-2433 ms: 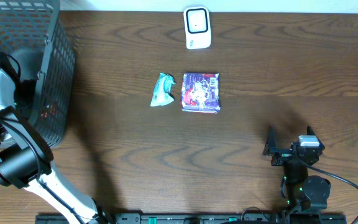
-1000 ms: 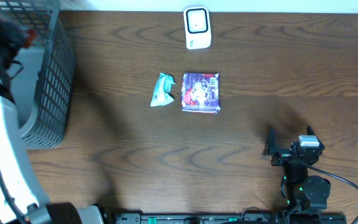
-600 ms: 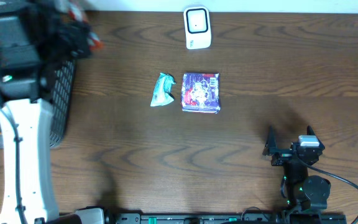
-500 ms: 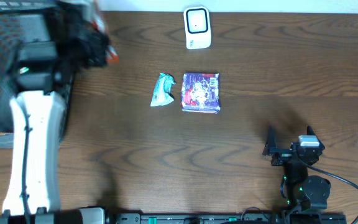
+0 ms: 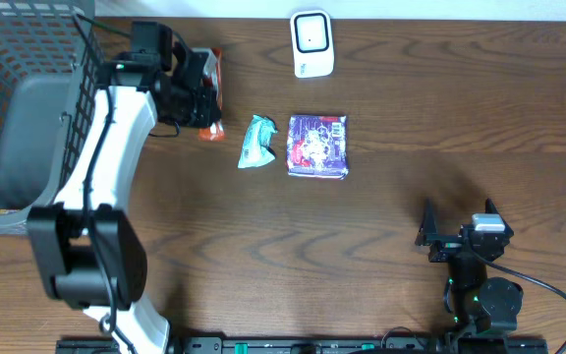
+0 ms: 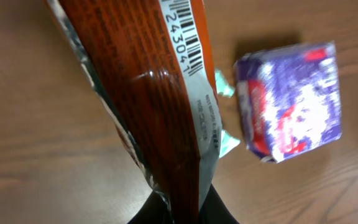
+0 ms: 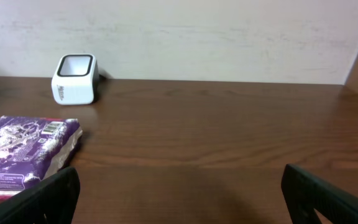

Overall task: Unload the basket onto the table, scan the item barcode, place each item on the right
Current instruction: 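Carry the orange bar out and place it left of the green packet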

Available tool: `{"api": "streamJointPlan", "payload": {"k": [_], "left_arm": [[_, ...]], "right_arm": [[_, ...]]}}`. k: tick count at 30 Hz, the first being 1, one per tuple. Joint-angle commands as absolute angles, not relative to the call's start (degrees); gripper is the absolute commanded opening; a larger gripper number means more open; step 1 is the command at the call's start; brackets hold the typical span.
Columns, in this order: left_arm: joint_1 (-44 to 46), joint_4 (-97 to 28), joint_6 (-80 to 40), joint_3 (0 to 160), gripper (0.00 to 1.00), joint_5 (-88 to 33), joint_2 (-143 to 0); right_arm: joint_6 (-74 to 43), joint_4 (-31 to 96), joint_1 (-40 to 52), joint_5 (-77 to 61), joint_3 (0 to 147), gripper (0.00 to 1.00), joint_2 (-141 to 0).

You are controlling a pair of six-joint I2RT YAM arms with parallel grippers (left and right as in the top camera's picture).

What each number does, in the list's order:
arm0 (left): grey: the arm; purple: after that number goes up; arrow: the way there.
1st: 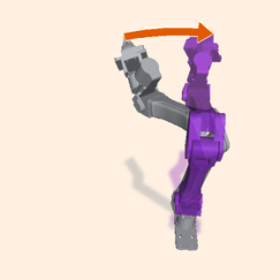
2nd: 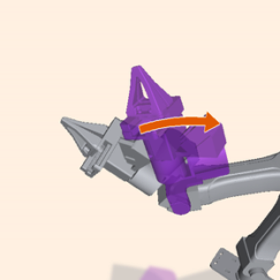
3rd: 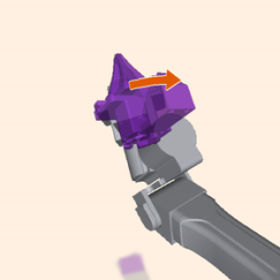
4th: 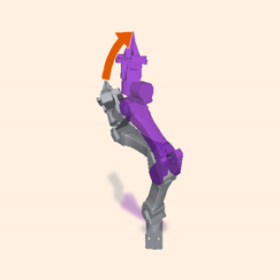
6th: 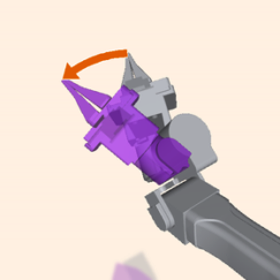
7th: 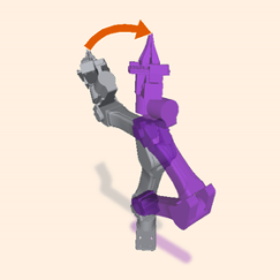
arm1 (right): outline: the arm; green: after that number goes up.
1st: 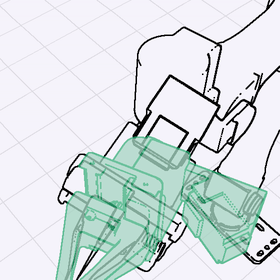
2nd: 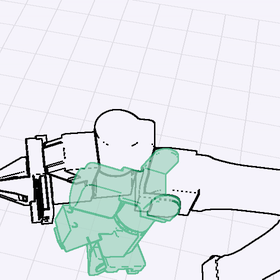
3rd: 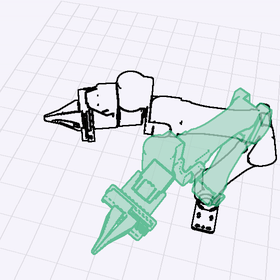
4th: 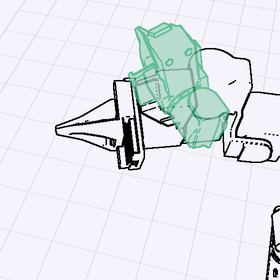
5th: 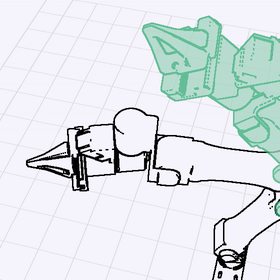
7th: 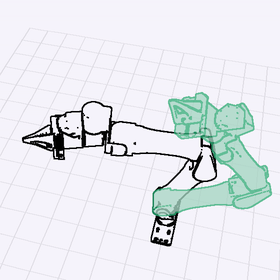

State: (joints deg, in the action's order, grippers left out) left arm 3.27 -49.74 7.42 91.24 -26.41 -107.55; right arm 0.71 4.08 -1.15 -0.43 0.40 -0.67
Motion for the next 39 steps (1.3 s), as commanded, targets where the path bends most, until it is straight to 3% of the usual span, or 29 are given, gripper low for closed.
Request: {"api": "streamJointPlan", "payload": {"k": [1,18,21,23,24,28,39], "left_arm": [[3.2,-51.09,5.06,91.83,0.07,-26.11,-110.69],[3.57,-51.79,4.16,90.04,0.08,-26.15,-119.85],[3.84,-51.81,4.16,89.86,0.17,-26.17,-119.85],[3.95,-51.83,4.16,89.86,0.38,-26.15,-119.85],[3.95,-51.83,4.16,89.86,0.43,-26.15,-119.85],[3.95,-51.79,4.16,89.97,0.5,-26.15,-119.81],[2.76,-55.59,4.14,102.91,0.51,-26.15,-112.16]], "right_arm": [[1.34,4.32,-0.67,-0.36,0.3,0.99,-0.34],[1.34,4.34,-0.67,-0.36,0.3,0.99,-0.34],[1.34,4.32,-0.67,-0.36,0.3,0.99,-0.34],[1.34,4.34,-0.64,-0.36,0.3,0.99,-0.32],[1.34,4.34,-0.67,-0.36,0.3,0.99,-0.34],[1.34,4.32,-0.67,-0.36,0.3,0.99,-0.32],[1.34,4.34,-0.67,-0.36,0.3,0.99,-0.34]]}}
